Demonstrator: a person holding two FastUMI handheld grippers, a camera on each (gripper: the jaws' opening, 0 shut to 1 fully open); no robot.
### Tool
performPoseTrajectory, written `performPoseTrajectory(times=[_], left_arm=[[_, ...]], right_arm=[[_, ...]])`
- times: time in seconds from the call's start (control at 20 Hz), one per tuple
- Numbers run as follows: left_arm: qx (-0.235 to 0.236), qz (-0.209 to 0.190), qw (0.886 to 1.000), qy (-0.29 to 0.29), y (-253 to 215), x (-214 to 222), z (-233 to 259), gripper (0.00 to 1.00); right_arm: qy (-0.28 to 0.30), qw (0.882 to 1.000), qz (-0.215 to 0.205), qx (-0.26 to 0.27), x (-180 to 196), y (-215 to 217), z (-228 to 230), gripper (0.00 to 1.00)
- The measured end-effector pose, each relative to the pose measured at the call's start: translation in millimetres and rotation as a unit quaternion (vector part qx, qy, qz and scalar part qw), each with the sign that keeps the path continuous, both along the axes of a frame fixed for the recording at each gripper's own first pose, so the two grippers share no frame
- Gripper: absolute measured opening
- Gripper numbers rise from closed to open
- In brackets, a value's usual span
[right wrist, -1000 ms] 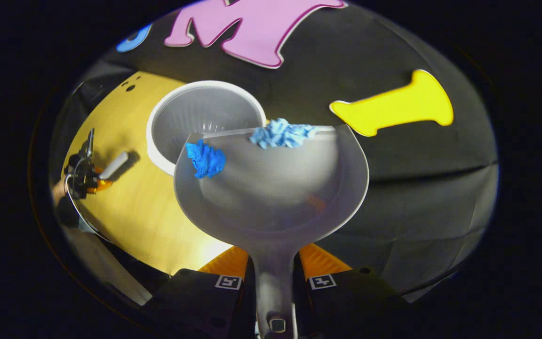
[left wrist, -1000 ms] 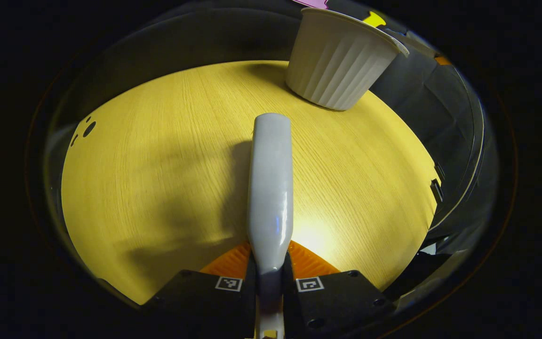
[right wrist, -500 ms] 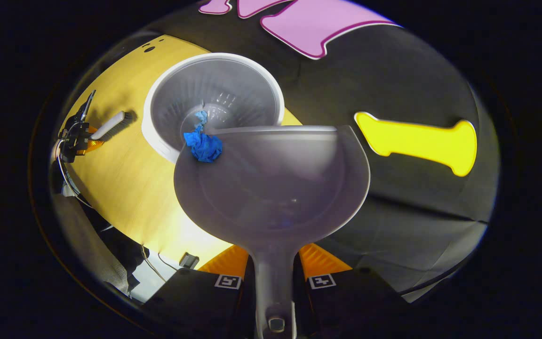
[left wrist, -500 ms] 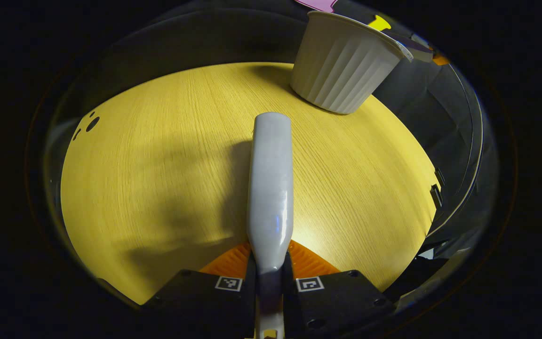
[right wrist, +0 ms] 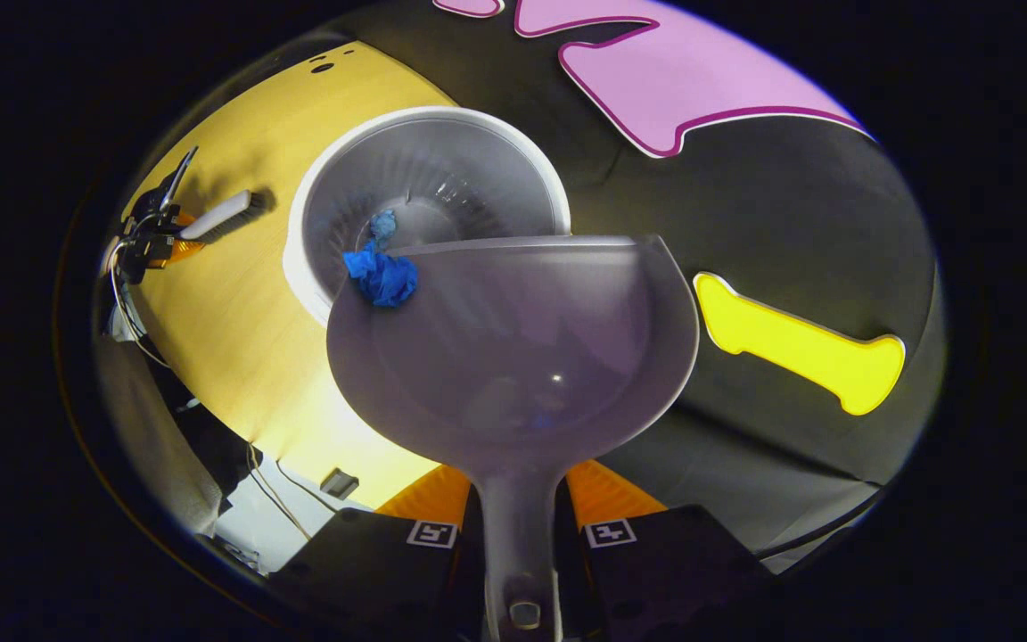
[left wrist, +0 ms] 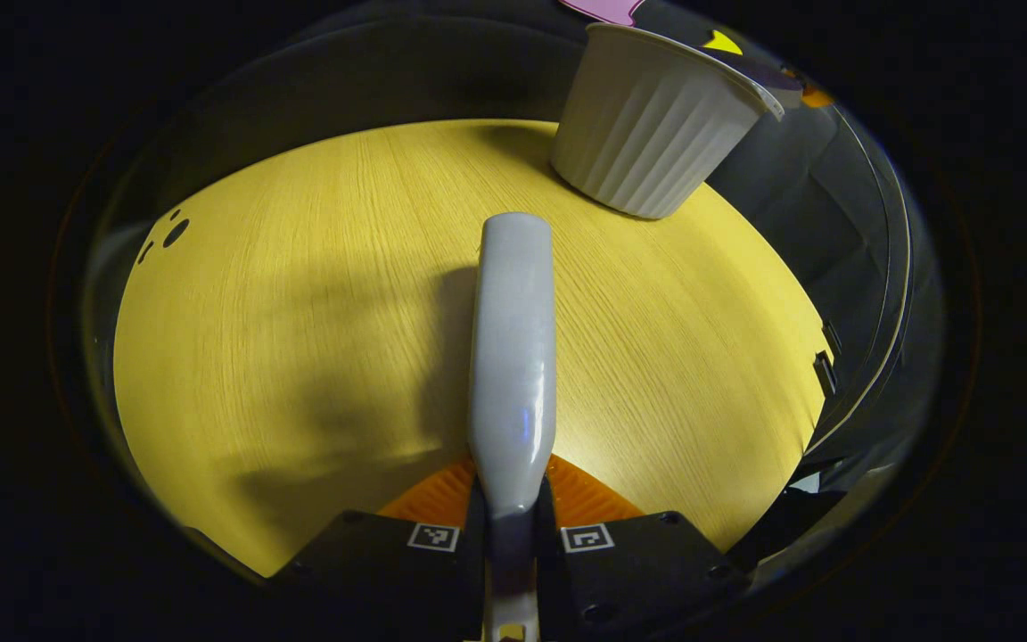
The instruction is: Pick up the small broom and dustpan from the desktop, sweep the trash into the dustpan with the broom, and then empty the trash into the garbage bin.
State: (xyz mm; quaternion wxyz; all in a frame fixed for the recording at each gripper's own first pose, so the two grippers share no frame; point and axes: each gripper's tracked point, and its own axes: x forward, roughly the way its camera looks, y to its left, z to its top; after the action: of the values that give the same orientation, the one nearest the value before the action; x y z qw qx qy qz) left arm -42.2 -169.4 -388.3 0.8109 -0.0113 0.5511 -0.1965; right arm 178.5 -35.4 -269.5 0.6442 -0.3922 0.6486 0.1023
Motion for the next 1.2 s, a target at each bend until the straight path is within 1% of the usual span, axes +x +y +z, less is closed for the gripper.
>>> performPoseTrajectory(times=[0.05,0.15,0.25,0.35,0.4,0.5,0.6,0.65,0.75,0.85,0.9,0.95,1.0,1.15,1.2], left_arm=[[0.001,0.000,1.000,0.001,0.1,-0.7,-0.1,0.28],[0.001,0.000,1.000,0.003,0.4,-0.6,-0.3,0.28],[0.000,0.004,1.000,0.003,0.3,-0.5,0.1,0.28],[0.002,0.005,1.000,0.006,0.7,-1.2,-0.5,0.28],[0.004,0.004,1.000,0.007,0.9,-1.4,-1.2,0.28],[0.008,0.003,1.000,0.008,1.4,-1.3,-0.7,0.28],[0.007,0.005,1.000,0.006,1.5,-1.0,-0.7,0.28],[0.005,0.007,1.000,0.004,1.4,-0.5,0.2,0.28],[0.006,0.015,1.000,0.007,2.2,-1.1,0.0,0.28],[0.021,0.016,1.000,0.013,4.6,-2.6,-1.6,0.28],[0.026,0.016,0.999,0.014,5.3,-3.4,-1.8,0.27],[0.031,0.019,0.999,0.015,5.9,-3.5,-2.1,0.31],[0.036,0.020,0.999,0.016,7.4,-4.4,-2.4,0.27],[0.053,0.017,0.998,0.019,10.6,-5.2,-2.7,0.28],[0.063,0.017,0.998,0.025,12.6,-6.5,-1.8,0.31]], right_arm=[[0.003,1.000,0.014,-0.004,1.7,1.3,-0.1,0.37],[-0.001,1.000,0.010,-0.003,3.0,3.3,-0.7,0.37],[-0.034,0.999,0.012,0.000,3.1,-1.9,0.5,0.37],[-0.066,0.997,-0.013,0.032,-3.4,-0.9,2.6,0.37],[-0.097,0.993,-0.037,0.064,-9.2,2.1,6.4,0.37],[-0.134,0.984,-0.060,0.099,-18.8,5.7,15.9,0.37],[-0.164,0.972,-0.081,0.145,-34.4,16.6,29.1,0.37],[-0.176,0.967,-0.085,0.165,-42.2,21.5,36.9,0.37],[-0.197,0.957,-0.084,0.198,-60.7,34.7,49.8,0.36],[-0.208,0.948,-0.079,0.227,-82.5,52.2,56.6,0.37],[-0.210,0.944,-0.079,0.241,-94.0,60.0,58.3,0.37],[-0.211,0.942,-0.078,0.250,-105.7,67.9,56.6,0.37],[-0.213,0.939,-0.077,0.258,-118.0,74.4,53.8,0.37],[-0.193,0.934,-0.087,0.289,-164.2,99.1,34.6,0.37],[-0.190,0.931,-0.095,0.296,-178.9,105.5,26.4,0.37]])
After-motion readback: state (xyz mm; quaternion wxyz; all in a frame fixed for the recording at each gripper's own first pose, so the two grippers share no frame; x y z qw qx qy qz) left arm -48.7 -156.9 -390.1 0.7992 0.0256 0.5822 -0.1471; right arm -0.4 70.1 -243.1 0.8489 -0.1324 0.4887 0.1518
